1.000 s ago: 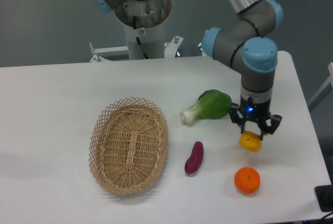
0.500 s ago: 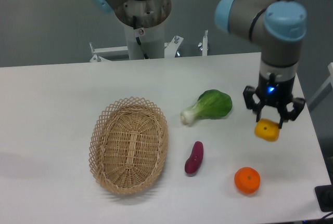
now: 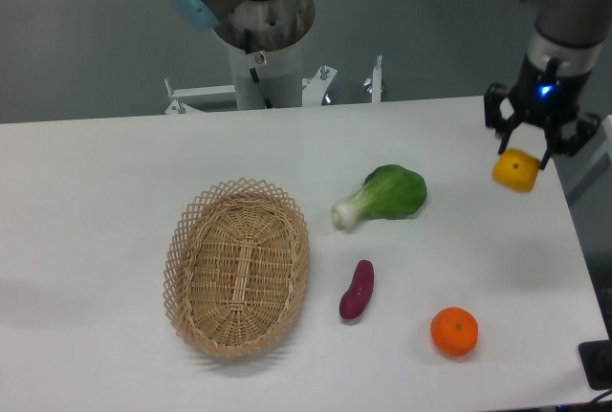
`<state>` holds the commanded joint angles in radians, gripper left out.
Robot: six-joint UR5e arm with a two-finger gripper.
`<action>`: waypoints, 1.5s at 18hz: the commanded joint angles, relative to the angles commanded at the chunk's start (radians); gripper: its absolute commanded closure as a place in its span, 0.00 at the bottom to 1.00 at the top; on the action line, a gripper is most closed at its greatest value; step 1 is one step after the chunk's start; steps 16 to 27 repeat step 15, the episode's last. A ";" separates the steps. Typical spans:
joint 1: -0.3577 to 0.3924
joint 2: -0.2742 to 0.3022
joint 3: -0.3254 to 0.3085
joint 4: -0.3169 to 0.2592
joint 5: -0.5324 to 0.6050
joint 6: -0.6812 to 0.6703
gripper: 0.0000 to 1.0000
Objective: Pick up the mango from the table
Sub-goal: 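Lift the held mango up and away from the table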
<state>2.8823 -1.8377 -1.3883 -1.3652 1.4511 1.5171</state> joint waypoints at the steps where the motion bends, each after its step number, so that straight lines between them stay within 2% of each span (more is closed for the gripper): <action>1: -0.002 0.000 0.000 0.000 0.000 0.000 0.41; 27: -0.011 0.002 0.000 0.006 -0.008 -0.011 0.41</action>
